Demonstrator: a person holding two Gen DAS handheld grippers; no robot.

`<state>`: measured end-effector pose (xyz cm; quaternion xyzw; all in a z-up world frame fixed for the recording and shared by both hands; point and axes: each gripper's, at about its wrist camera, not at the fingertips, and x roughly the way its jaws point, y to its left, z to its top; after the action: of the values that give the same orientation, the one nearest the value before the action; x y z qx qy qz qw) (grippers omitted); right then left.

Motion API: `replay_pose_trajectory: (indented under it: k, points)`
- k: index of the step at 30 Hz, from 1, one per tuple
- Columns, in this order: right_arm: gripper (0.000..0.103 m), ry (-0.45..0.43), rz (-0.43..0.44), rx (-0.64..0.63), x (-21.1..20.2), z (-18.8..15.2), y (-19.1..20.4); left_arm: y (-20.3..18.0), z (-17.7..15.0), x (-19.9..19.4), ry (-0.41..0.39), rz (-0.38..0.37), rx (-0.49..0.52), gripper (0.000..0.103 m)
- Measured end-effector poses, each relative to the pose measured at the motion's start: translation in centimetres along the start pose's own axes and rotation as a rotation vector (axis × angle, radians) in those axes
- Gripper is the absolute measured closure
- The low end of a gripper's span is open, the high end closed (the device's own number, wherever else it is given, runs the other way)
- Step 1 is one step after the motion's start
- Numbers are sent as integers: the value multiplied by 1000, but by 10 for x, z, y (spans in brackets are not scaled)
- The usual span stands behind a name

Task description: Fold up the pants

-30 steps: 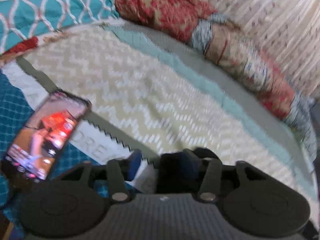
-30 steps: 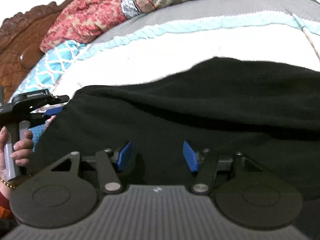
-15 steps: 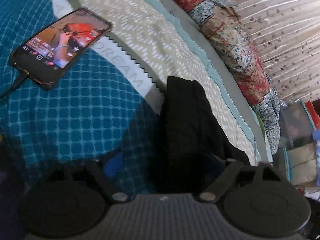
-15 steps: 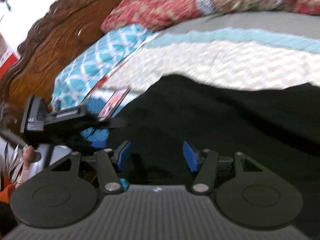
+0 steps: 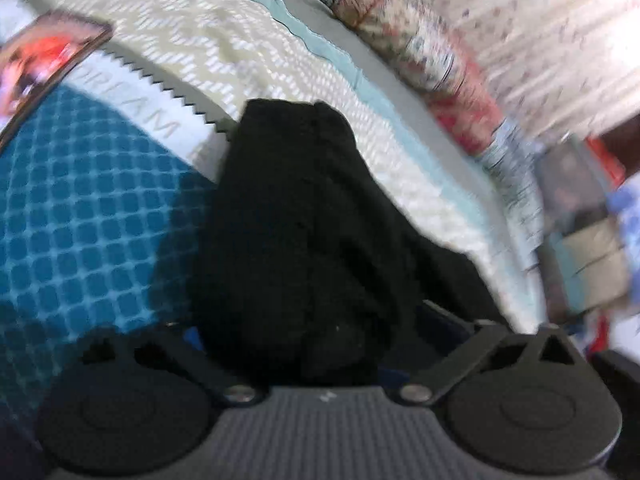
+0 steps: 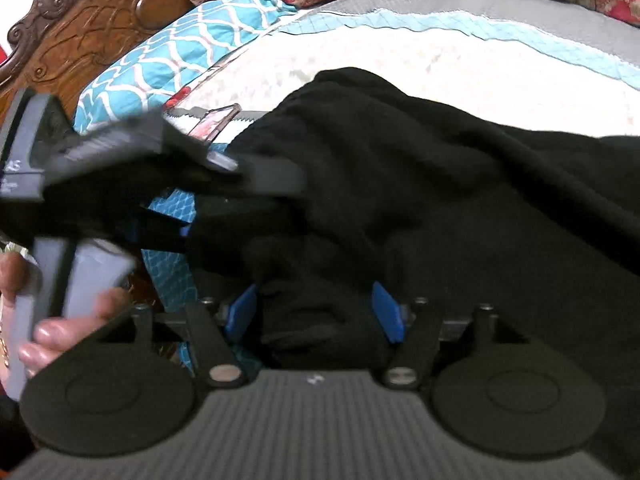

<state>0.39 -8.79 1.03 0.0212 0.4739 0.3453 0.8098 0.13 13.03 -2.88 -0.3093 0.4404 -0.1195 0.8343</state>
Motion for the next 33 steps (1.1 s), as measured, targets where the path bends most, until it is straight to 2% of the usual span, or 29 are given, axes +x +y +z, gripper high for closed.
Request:
replay_pose_trajectory:
  k: [1,2,3,5,9,11,13,16,18,20,22,27,31,33]
  points:
    - [36,0,1,9,1,0,-1,-9,0,4,5,45,45,58]
    - [36,1,2,21,1,2,-3,-13,0,6,8,64,61,67]
    - [36,3,2,35,0,3,-4,-13,1,4,-3,77,56,72]
    - [37,-18,11,53,-5,6,-3,-13,1,-9,-51,119,63,74]
    - [36,-75,54,21,-15,13,5,-24,-10,-45,-173,226,163,75]
    - [35,-42,47,6,-5,12,8,-27,-15,-41,-154,297,198,74]
    - [33,11,12,-4,11,9,8,-17,-16,-26,-113,324,168,73]
    - [31,5,-18,-38,17,5,14,-19,-20,-17,-143,360,226,70]
    - [31,3,-21,-53,9,7,17,-28,-20,-18,-143,382,267,59]
    - [31,-9,-8,-38,-4,9,11,-25,-20,-30,-134,366,265,52]
    - [31,-30,11,-2,-14,11,3,-18,-14,-46,-134,317,217,48]
    - [31,-160,-14,94,-56,14,-21,-10,-7,-89,-214,222,130,45]
    - [33,-252,-107,180,-77,17,-48,-38,5,-94,-296,184,205,46]
    - [35,-272,-148,232,-80,20,-61,-55,11,-86,-303,146,251,46]
